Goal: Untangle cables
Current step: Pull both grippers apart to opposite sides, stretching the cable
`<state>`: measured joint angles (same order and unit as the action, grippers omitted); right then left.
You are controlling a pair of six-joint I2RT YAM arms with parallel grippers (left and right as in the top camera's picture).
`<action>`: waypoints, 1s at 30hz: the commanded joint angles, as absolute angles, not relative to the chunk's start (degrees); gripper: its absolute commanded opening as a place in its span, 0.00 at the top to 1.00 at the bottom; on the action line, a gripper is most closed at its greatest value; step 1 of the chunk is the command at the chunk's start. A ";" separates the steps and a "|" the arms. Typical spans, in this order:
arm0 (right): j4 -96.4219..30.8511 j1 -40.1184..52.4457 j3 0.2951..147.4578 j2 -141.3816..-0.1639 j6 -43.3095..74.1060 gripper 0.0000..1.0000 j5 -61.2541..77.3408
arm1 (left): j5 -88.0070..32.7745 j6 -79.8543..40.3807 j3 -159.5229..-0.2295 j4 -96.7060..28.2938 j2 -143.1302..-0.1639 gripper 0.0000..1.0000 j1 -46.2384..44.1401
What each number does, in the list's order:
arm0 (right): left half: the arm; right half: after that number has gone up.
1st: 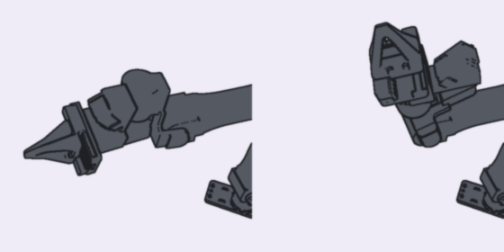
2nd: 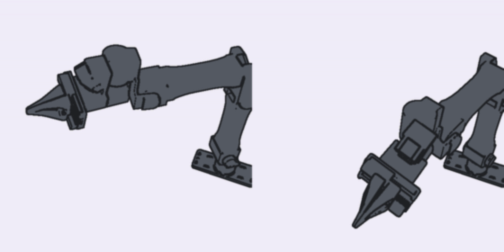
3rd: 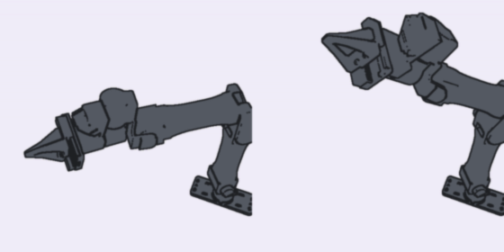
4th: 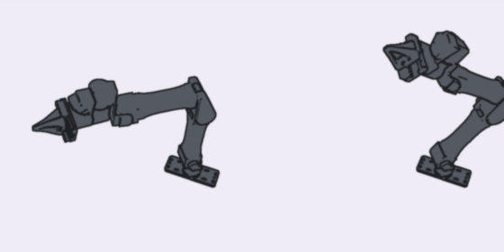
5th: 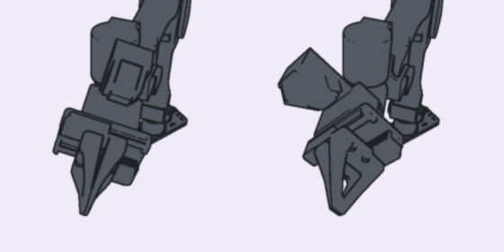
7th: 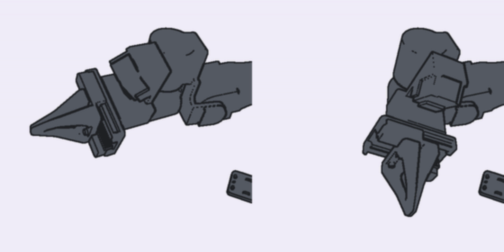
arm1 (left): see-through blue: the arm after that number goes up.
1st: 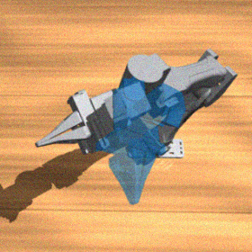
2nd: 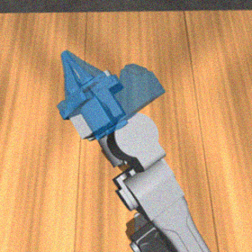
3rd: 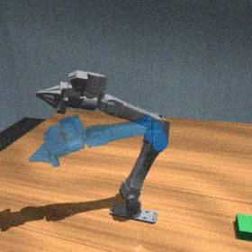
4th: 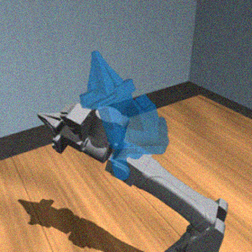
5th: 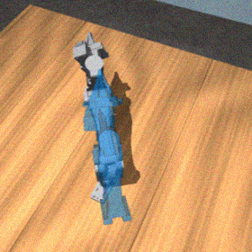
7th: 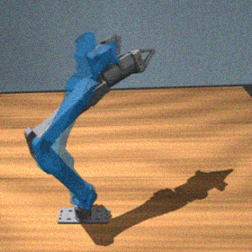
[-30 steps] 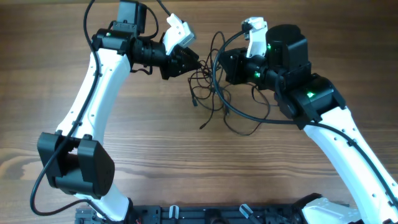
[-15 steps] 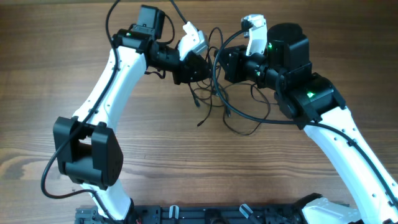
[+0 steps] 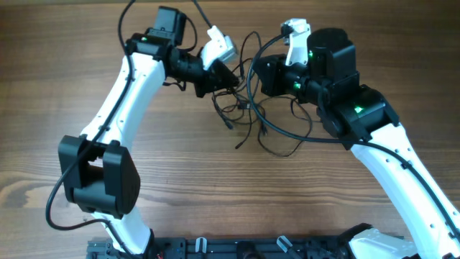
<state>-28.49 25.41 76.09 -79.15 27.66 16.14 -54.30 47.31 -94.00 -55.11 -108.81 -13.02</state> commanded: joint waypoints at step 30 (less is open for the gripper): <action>-31.24 25.54 76.16 -88.95 13.72 0.71 33.15 | -53.54 35.05 -93.76 -43.05 -87.96 0.95 -9.08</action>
